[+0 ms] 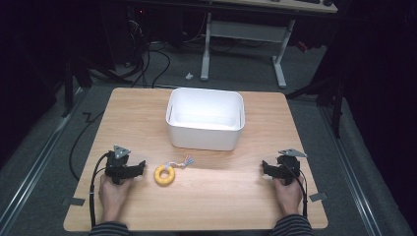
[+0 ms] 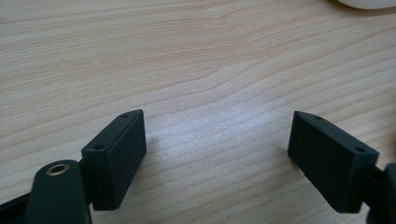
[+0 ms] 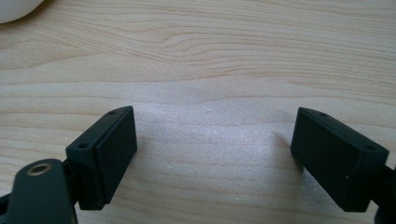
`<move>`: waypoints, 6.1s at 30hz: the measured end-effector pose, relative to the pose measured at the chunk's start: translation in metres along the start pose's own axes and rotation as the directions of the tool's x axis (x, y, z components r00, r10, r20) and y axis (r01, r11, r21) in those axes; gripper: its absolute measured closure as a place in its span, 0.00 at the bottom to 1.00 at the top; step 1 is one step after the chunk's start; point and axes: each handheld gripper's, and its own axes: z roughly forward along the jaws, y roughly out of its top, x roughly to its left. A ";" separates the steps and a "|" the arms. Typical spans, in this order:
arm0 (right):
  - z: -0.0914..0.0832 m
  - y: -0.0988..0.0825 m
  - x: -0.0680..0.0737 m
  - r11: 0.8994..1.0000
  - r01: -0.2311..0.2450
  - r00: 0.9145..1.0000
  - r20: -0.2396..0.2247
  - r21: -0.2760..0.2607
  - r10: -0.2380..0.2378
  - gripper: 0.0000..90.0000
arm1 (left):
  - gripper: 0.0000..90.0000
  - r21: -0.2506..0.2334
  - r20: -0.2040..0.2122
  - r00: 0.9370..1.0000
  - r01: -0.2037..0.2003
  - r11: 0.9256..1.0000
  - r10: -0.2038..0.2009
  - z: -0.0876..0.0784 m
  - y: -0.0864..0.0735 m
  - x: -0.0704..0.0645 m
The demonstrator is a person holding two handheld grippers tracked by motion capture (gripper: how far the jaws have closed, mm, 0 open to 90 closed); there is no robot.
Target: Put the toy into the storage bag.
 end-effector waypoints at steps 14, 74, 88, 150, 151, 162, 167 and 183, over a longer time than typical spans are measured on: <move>-0.001 -0.001 0.001 1.000 0.006 1.000 0.000 -0.004 -0.006 0.19 | 0.23 -0.002 -0.004 1.000 0.005 1.000 -0.005 0.000 0.000 0.001; -0.001 -0.001 0.003 0.999 0.034 0.999 -0.029 -0.011 -0.034 0.22 | 0.31 0.071 0.059 0.998 0.010 0.997 -0.015 -0.043 0.008 0.006; -0.002 -0.001 0.003 0.999 0.036 0.999 -0.032 -0.011 -0.037 0.22 | 0.37 0.113 0.129 0.991 -0.048 0.992 0.034 -0.060 0.015 -0.008; -0.002 -0.001 0.004 0.999 0.049 0.998 -0.045 -0.010 -0.049 0.22 | 0.58 0.300 0.225 0.959 -0.237 0.924 0.172 -0.003 0.046 -0.075; -0.002 -0.001 0.004 0.999 0.049 0.998 -0.045 -0.010 -0.049 0.22 | 0.58 0.300 0.225 0.959 -0.237 0.924 0.172 -0.003 0.046 -0.075; -0.002 -0.001 0.004 0.999 0.049 0.998 -0.045 -0.011 -0.049 0.22 | 0.65 0.316 0.219 0.956 -0.258 0.913 0.195 0.001 0.046 -0.080; -0.002 -0.001 0.004 0.999 0.048 0.998 -0.045 -0.010 -0.048 0.22 | 0.71 0.316 0.222 0.954 -0.266 0.911 0.202 0.001 0.046 -0.081; -0.002 -0.001 0.004 0.999 0.050 0.998 -0.045 -0.011 -0.050 0.22 | 0.74 0.300 0.228 0.947 -0.289 0.909 0.226 -0.002 0.046 -0.080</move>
